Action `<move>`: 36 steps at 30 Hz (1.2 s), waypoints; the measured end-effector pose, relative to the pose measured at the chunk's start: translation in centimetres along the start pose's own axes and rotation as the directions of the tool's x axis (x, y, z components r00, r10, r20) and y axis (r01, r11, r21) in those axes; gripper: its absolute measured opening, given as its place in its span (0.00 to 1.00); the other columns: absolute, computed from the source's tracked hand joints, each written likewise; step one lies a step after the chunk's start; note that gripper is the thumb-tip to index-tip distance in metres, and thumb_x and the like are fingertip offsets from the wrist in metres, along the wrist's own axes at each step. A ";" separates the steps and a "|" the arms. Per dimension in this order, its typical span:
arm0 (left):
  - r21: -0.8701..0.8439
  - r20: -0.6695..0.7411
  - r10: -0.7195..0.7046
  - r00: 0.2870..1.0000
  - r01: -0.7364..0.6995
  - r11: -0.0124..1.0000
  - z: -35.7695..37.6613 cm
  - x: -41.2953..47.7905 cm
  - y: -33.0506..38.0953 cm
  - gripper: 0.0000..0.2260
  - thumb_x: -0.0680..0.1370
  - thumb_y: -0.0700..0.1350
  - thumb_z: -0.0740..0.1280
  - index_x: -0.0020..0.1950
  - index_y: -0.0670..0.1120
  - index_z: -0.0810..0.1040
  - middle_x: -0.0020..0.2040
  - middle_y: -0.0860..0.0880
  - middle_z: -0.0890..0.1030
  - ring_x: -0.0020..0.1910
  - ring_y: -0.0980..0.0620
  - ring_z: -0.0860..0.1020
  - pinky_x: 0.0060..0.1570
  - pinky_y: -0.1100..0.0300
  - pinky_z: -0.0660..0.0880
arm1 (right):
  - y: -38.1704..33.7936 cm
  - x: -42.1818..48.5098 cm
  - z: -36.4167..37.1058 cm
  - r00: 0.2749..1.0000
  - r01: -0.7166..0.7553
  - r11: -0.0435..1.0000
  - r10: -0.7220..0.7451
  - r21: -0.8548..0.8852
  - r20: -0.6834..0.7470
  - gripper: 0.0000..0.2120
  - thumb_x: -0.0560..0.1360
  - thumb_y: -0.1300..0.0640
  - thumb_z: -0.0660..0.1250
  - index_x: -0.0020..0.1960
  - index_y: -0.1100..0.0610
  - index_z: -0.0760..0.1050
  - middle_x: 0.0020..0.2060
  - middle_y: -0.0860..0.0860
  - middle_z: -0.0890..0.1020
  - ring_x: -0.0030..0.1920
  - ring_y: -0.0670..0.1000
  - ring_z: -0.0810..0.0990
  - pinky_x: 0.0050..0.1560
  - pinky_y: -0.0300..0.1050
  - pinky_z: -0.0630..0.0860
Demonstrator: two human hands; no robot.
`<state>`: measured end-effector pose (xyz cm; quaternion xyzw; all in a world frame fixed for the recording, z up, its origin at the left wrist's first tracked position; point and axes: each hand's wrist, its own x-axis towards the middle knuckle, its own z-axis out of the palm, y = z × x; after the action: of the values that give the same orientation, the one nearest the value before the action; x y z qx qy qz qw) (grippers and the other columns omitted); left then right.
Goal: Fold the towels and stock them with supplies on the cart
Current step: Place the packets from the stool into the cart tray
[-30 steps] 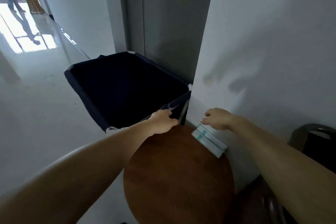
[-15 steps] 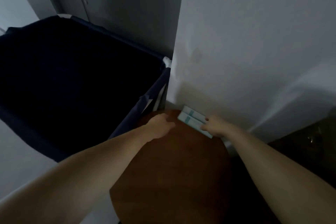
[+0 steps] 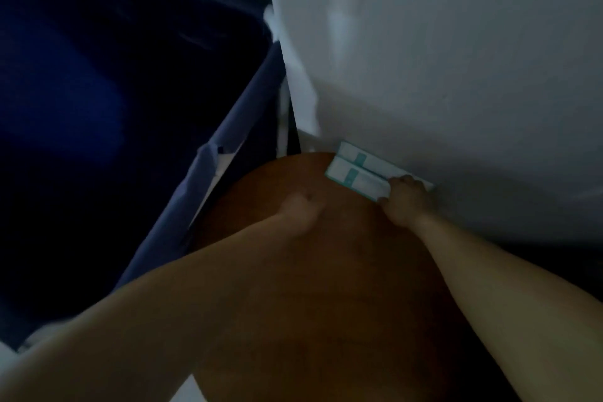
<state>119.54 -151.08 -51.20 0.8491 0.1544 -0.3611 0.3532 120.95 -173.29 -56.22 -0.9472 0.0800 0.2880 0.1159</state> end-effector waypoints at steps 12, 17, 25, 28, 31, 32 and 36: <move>-0.393 -0.018 -0.149 0.989 0.130 0.910 5.7 3.2 -1.0 0.13 0.80 0.41 0.67 0.60 0.36 0.80 0.58 0.34 0.81 0.59 0.37 0.79 0.62 0.45 0.75 | 0.7 -0.1 6.2 1.000 0.007 0.998 -0.006 0.063 -0.015 0.25 0.69 0.42 0.76 0.57 0.59 0.79 0.54 0.60 0.80 0.55 0.61 0.79 0.49 0.46 0.72; -0.616 0.036 -0.164 0.986 0.151 0.773 4.8 2.7 -0.8 0.05 0.78 0.42 0.70 0.51 0.42 0.81 0.58 0.38 0.82 0.59 0.40 0.80 0.64 0.44 0.74 | -2.1 -1.6 6.4 0.981 -0.099 0.691 -0.052 0.716 0.185 0.13 0.68 0.55 0.80 0.49 0.60 0.83 0.45 0.54 0.85 0.42 0.50 0.83 0.37 0.38 0.77; -0.749 -0.010 -0.099 0.995 0.058 0.660 2.8 2.5 -1.1 0.13 0.80 0.34 0.65 0.65 0.36 0.75 0.60 0.37 0.80 0.54 0.42 0.79 0.57 0.48 0.77 | -4.6 -3.3 5.2 0.966 -0.101 0.600 -0.133 0.794 0.223 0.09 0.72 0.55 0.78 0.45 0.60 0.82 0.42 0.55 0.86 0.38 0.47 0.84 0.44 0.48 0.82; -0.746 -0.065 -0.116 0.991 0.029 0.665 2.5 2.6 -1.9 0.13 0.81 0.35 0.63 0.66 0.37 0.74 0.60 0.37 0.79 0.53 0.43 0.78 0.56 0.50 0.77 | -3.2 -2.0 4.5 0.958 0.222 0.897 -0.128 0.383 -0.257 0.15 0.75 0.53 0.73 0.56 0.63 0.81 0.53 0.61 0.83 0.53 0.58 0.80 0.58 0.52 0.76; -0.729 -0.084 -0.146 0.986 0.039 0.683 2.5 2.6 -3.1 0.11 0.81 0.37 0.64 0.64 0.39 0.75 0.53 0.43 0.81 0.46 0.47 0.80 0.42 0.59 0.78 | -1.4 0.0 3.1 0.845 0.179 0.984 -0.144 0.019 -0.515 0.21 0.72 0.60 0.71 0.63 0.65 0.76 0.59 0.64 0.77 0.59 0.66 0.75 0.58 0.58 0.72; -0.718 -0.085 -0.159 0.984 0.050 0.694 2.5 2.5 -3.5 0.10 0.81 0.38 0.65 0.62 0.41 0.75 0.50 0.46 0.81 0.43 0.50 0.79 0.37 0.62 0.77 | -1.1 0.6 2.9 0.845 0.140 0.990 -0.132 -0.023 -0.518 0.23 0.70 0.62 0.71 0.64 0.65 0.75 0.60 0.64 0.76 0.59 0.66 0.75 0.56 0.58 0.73; -0.714 -0.067 -0.192 0.979 0.087 0.695 2.7 2.1 -4.9 0.08 0.81 0.39 0.66 0.59 0.43 0.76 0.49 0.45 0.81 0.45 0.48 0.80 0.44 0.57 0.77 | -1.1 1.8 3.7 0.907 0.034 0.987 -0.097 -0.159 -0.409 0.27 0.72 0.62 0.68 0.70 0.66 0.68 0.62 0.64 0.73 0.58 0.66 0.74 0.54 0.58 0.73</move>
<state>117.14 -149.57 -56.45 0.6569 0.3688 -0.2413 0.6118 120.78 -171.39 -60.04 -0.9949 0.0492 0.0809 0.0352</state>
